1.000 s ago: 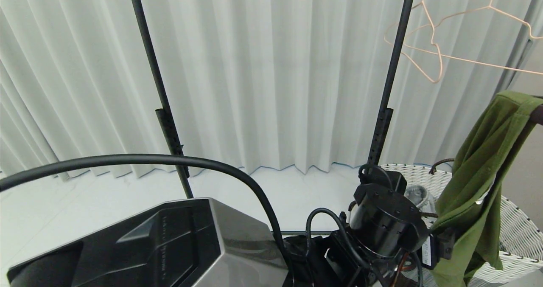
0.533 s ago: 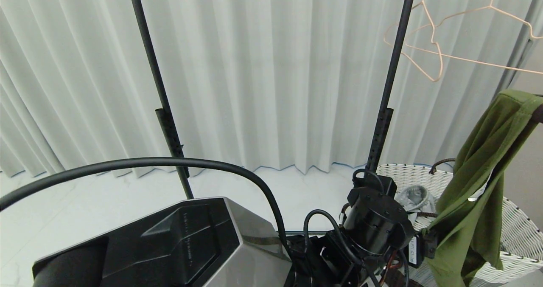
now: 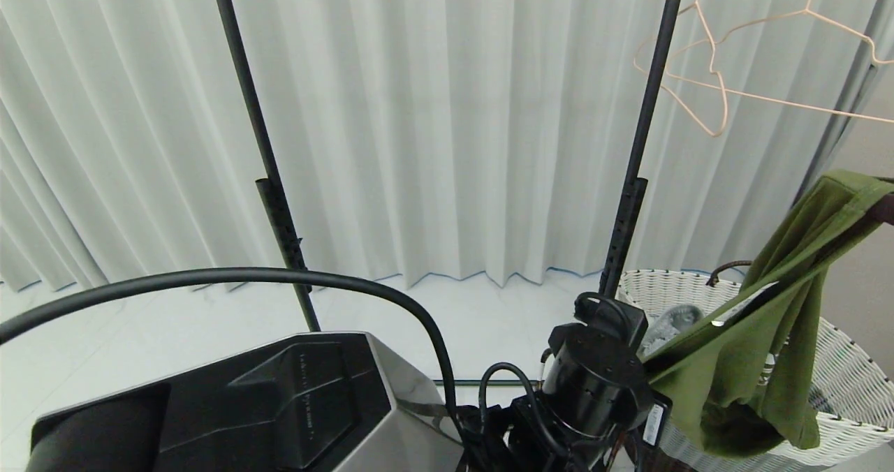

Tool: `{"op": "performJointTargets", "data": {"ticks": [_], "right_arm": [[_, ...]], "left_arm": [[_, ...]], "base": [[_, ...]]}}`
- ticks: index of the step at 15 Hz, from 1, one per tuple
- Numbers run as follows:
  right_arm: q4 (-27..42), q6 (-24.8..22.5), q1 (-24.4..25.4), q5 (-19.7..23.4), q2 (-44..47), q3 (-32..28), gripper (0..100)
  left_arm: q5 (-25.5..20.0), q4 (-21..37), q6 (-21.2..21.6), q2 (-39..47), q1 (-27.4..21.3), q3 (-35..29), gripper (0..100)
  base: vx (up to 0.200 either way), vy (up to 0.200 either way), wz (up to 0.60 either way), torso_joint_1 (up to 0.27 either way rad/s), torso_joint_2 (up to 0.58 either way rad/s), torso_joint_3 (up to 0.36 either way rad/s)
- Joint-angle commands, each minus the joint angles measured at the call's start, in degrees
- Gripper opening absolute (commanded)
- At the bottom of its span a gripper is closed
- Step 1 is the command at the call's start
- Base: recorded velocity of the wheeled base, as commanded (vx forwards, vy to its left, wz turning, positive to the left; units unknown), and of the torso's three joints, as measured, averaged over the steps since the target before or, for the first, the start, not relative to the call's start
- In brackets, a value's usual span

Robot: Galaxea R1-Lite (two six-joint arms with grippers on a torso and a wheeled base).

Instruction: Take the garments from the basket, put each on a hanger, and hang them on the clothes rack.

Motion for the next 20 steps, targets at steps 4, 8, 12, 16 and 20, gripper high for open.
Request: {"op": "performJointTargets", "data": {"ticks": [4, 8, 12, 16, 20], "right_arm": [[-1.95, -4.08, 0.02, -0.03, -1.21, 0.15, 0], [-7.23, -7.95, 1.43, 0.85, -0.95, -0.46, 0], [-7.84, -8.04, 6.26, 0.59, 0.72, -0.99, 0], [-4.59, -8.04, 13.38, 0.23, 3.45, -1.34, 0], [-4.85, -8.04, 13.47, -0.47, 7.23, -6.09, 0]], "left_arm": [[0.16, 0.45, -3.05, -15.07, 2.80, 12.90, 0], [0.34, 8.80, -4.19, -33.26, 6.85, 13.95, 0], [0.95, 30.34, -4.10, -51.54, 8.25, 12.63, 0], [8.07, 47.83, -4.01, -56.99, 8.34, 5.95, 0], [10.27, 49.41, -3.84, -54.44, 8.43, -3.89, 0]], "base": [[0.000, 0.000, 0.00, 0.000, 0.00, 0.000], [0.000, 0.000, 0.00, 0.000, 0.00, 0.000], [0.000, 0.000, 0.00, 0.000, 0.00, 0.000], [0.000, 0.000, 0.00, 0.000, 0.00, 0.000], [0.000, 0.000, 0.00, 0.000, 0.00, 0.000]]}}
